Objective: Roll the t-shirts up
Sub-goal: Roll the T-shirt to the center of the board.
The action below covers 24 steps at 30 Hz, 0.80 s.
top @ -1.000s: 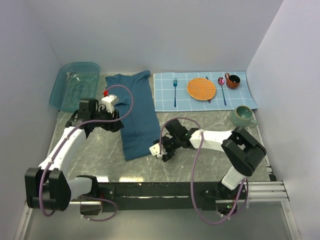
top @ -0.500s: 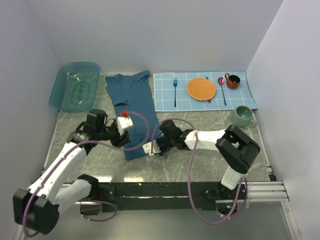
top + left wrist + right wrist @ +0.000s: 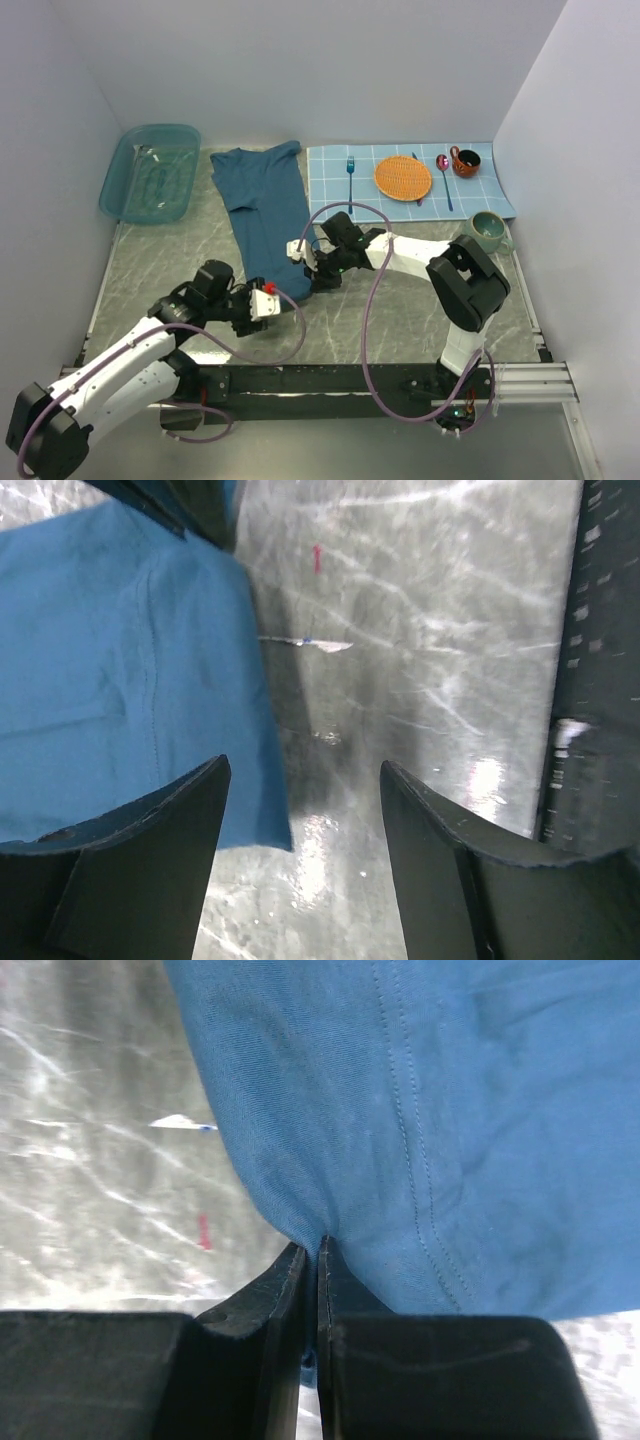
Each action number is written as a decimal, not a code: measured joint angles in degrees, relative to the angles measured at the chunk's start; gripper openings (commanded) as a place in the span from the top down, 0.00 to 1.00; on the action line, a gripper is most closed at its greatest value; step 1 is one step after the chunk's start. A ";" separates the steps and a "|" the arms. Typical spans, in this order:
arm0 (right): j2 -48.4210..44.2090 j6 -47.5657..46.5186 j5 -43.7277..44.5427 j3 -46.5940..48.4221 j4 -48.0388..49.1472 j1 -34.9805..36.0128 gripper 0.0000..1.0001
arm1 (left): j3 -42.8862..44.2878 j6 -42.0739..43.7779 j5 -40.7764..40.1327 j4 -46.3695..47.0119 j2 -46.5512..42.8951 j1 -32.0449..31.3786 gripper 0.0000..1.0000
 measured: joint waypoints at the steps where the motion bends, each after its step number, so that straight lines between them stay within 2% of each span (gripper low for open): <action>1: 0.11 0.79 -0.42 0.00 -0.48 0.00 0.90 | -0.79 0.07 -1.22 1.22 0.48 -0.79 0.32; 4: 0.20 2.08 -1.11 0.00 -1.03 0.00 0.90 | -2.60 0.26 -4.09 4.39 1.97 -2.05 0.33; 7: 0.17 2.73 -1.49 0.00 -1.27 0.00 0.90 | -4.00 0.50 -7.41 7.56 3.45 -2.93 0.44; 8: 0.20 2.91 -1.60 0.00 -1.29 0.00 0.90 | -4.50 0.72 -8.66 8.63 3.91 -3.23 0.52; 10: 0.20 3.26 -1.92 0.00 -1.38 0.00 0.90 | -5.33 1.40 -10.86 10.45 4.96 -3.63 0.62; 11: 0.20 3.37 -2.14 0.00 -1.46 0.00 0.90 | -5.62 1.55 -12.00 11.19 5.66 -3.72 0.74; 15: 0.20 3.61 -2.99 0.00 -1.77 -0.02 0.90 | -5.79 1.44 -14.86 12.00 8.15 -3.80 0.95; 19: 0.17 4.17 -4.90 0.20 -3.37 -0.39 0.90 | -3.02 0.17 -14.03 7.21 8.39 -3.48 0.99; 24: 0.09 3.63 -8.52 3.61 -11.65 -1.20 0.90 | 7.80 -0.28 -6.64 -4.92 10.58 1.79 0.99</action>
